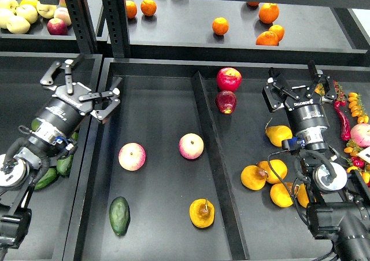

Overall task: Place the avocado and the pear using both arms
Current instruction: 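Move the left gripper toward the dark green avocado in the middle bin, then lower the left gripper onto the avocado and close it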

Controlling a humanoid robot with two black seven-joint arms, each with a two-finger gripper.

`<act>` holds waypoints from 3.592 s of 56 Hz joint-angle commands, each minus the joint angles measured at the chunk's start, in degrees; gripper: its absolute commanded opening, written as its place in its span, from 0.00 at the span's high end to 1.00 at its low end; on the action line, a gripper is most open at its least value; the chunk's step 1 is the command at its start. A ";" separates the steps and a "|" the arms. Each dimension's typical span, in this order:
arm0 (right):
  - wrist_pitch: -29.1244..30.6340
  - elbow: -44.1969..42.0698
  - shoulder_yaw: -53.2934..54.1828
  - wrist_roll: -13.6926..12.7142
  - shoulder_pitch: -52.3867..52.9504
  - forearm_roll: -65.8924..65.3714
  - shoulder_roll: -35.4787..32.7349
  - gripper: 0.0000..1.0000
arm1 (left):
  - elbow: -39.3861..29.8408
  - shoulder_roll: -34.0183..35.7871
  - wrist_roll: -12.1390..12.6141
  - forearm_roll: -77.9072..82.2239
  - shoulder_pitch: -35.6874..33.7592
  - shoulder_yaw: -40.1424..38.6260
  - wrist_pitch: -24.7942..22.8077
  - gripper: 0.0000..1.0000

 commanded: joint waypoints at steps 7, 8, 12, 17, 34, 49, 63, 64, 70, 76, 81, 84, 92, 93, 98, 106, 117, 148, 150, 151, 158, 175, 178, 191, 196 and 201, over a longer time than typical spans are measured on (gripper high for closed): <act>-0.04 -0.46 0.08 0.05 0.04 -0.08 0.00 0.00 | 3.35 13.48 0.29 -5.45 -7.67 17.50 0.59 0.00; -0.13 -0.46 0.08 0.05 0.04 -0.08 0.00 0.00 | 3.44 14.19 0.29 -5.63 -8.20 18.48 0.59 0.00; -0.05 -1.07 0.08 0.05 -0.05 -0.08 0.00 0.00 | 3.52 19.02 0.29 -6.94 -12.42 25.24 0.59 0.00; 0.04 -2.13 0.08 -0.04 -0.05 0.01 0.00 0.00 | 3.52 24.56 0.29 -8.44 -18.74 33.33 0.59 0.00; 0.04 -2.74 0.08 -0.04 0.30 0.01 0.00 0.00 | 2.29 32.22 0.29 -10.90 -38.09 64.53 -1.87 0.00; 0.22 -3.27 0.61 0.05 0.12 0.01 0.00 0.00 | 3.35 27.83 0.29 4.12 -48.55 87.39 -9.25 0.00; 1.45 -3.89 0.78 0.05 -0.23 0.10 0.00 0.00 | 7.12 25.10 0.29 12.38 -48.11 89.68 -12.50 0.01; 1.45 -3.89 0.87 0.05 -0.31 0.10 0.00 0.00 | 7.30 25.10 0.29 13.00 -48.03 89.77 -12.85 0.01; 1.45 -3.89 0.87 0.13 -0.49 0.10 0.00 0.00 | 10.55 24.84 0.29 18.18 -45.92 90.56 -13.35 0.01; 1.45 -3.62 0.78 0.05 -0.49 0.10 0.00 0.00 | 15.29 23.26 0.29 22.49 -43.19 89.68 -13.35 0.01; 1.45 -3.62 0.78 0.05 -0.49 0.10 0.00 0.00 | 18.11 22.11 0.29 25.04 -42.31 89.50 -13.35 0.01; 1.45 -3.62 0.78 0.05 -0.49 0.09 0.00 0.00 | 19.08 21.50 0.29 25.75 -42.22 89.50 -13.35 0.01; 1.45 -3.80 0.79 0.05 -0.67 0.01 0.00 0.00 | 21.45 18.51 0.29 26.19 -41.78 89.59 -13.35 0.00; 1.45 -3.80 0.87 0.05 -0.67 0.01 0.00 0.00 | 21.63 18.42 0.29 26.19 -41.70 89.59 -13.35 0.00; 1.45 -3.89 0.87 0.05 -0.67 0.01 0.00 0.00 | 23.47 16.31 0.29 26.54 -40.82 89.68 -13.35 0.00; 1.45 -3.89 0.87 0.05 -0.67 0.10 0.00 0.00 | 26.29 14.20 0.29 30.05 -39.85 89.68 -13.35 0.00; 1.80 -3.89 0.87 0.05 -0.93 0.10 0.00 0.00 | 30.59 11.48 0.29 31.46 -38.27 89.59 -13.35 0.00; 1.89 -3.62 0.87 0.05 -0.93 0.10 0.00 0.00 | 33.58 7.61 0.29 31.02 -38.18 89.59 -13.35 0.00; 1.89 -3.71 0.87 0.05 -0.93 0.10 0.00 0.00 | 33.15 7.78 0.29 30.85 -38.79 89.59 -13.35 0.00; 1.89 -3.71 0.87 0.05 -0.93 0.10 0.00 0.00 | 33.06 7.78 0.29 30.85 -38.97 89.59 -13.35 0.00; 1.89 -3.80 0.78 -0.04 -0.93 0.10 0.00 0.00 | 32.18 8.13 0.29 30.67 -40.99 89.68 -13.35 0.00; 1.89 -3.97 0.78 -0.04 -1.11 0.18 0.00 0.00 | 30.51 8.31 0.29 28.65 -43.54 90.73 -13.35 0.00; 1.89 -3.97 0.78 -0.04 -1.11 0.18 0.00 0.00 | 30.33 8.31 0.29 28.65 -43.54 90.82 -13.35 0.00; 1.89 -3.97 0.78 -0.04 -1.28 0.27 0.00 0.00 | 29.36 7.87 0.29 26.98 -43.37 90.82 -13.35 0.00; 1.98 -3.97 0.78 -0.04 -1.37 0.36 0.00 0.00 | 29.45 7.70 0.29 26.89 -43.37 90.91 -13.35 0.00; 1.98 -3.97 0.78 -0.04 -1.28 0.36 0.00 0.00 | 29.54 7.61 0.29 26.89 -43.19 91.61 -13.35 0.00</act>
